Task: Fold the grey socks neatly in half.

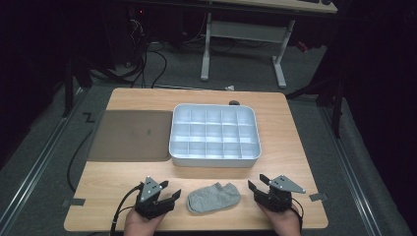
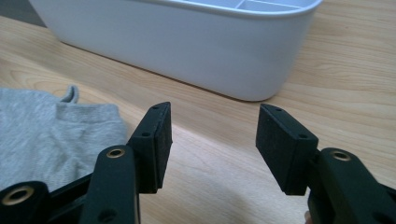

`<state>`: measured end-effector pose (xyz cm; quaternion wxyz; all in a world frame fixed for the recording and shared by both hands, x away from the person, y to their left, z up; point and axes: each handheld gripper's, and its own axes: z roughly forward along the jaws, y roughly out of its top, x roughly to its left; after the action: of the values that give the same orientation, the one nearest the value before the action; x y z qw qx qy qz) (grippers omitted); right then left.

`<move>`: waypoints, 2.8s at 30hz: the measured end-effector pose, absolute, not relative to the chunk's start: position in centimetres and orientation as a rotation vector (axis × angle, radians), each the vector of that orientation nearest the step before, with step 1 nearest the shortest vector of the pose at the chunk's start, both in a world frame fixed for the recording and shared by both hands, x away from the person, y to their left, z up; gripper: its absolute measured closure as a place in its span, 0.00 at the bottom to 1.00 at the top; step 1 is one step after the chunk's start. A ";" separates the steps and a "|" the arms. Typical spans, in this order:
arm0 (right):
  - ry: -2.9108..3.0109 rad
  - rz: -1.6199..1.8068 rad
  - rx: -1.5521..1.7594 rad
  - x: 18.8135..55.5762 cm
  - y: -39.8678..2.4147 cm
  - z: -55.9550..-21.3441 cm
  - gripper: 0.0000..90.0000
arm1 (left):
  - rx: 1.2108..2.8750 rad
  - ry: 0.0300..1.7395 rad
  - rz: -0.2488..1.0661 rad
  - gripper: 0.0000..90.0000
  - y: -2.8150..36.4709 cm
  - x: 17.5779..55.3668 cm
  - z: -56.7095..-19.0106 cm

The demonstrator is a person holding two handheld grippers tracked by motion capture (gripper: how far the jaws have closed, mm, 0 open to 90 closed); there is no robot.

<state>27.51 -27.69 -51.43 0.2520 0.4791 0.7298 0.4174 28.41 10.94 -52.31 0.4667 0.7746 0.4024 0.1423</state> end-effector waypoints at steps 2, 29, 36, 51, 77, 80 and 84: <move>1.990 1.138 1.292 27.4 -27.4 -51.4 0.52 | 1.902 0.978 0.337 0.46 10.6 28.2 -52.3; 2.052 1.157 1.248 26.5 -25.5 -51.6 0.53 | 1.998 0.927 0.281 0.59 7.4 27.3 -53.0; 2.069 1.154 1.236 26.3 -25.0 -51.7 0.53 | 2.000 0.956 0.312 0.73 7.8 27.5 -53.1; 2.182 1.175 1.259 25.9 -23.0 -52.3 0.58 | 2.033 0.947 0.275 0.68 7.8 27.4 -53.5; 2.349 1.134 1.244 26.0 -21.5 -53.0 0.90 | 2.015 0.966 0.261 0.95 7.8 27.8 -53.6; 2.344 1.138 1.238 26.1 -21.5 -53.0 0.92 | 2.004 0.976 0.258 0.95 7.9 27.8 -53.5; 2.333 1.147 1.229 26.0 -21.5 -52.8 0.92 | 1.994 0.981 0.263 0.95 7.9 27.9 -53.4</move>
<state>25.97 -21.52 -52.77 0.1327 0.4238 0.8041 0.3952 27.92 7.91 -53.40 0.4369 0.8015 0.3944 0.1056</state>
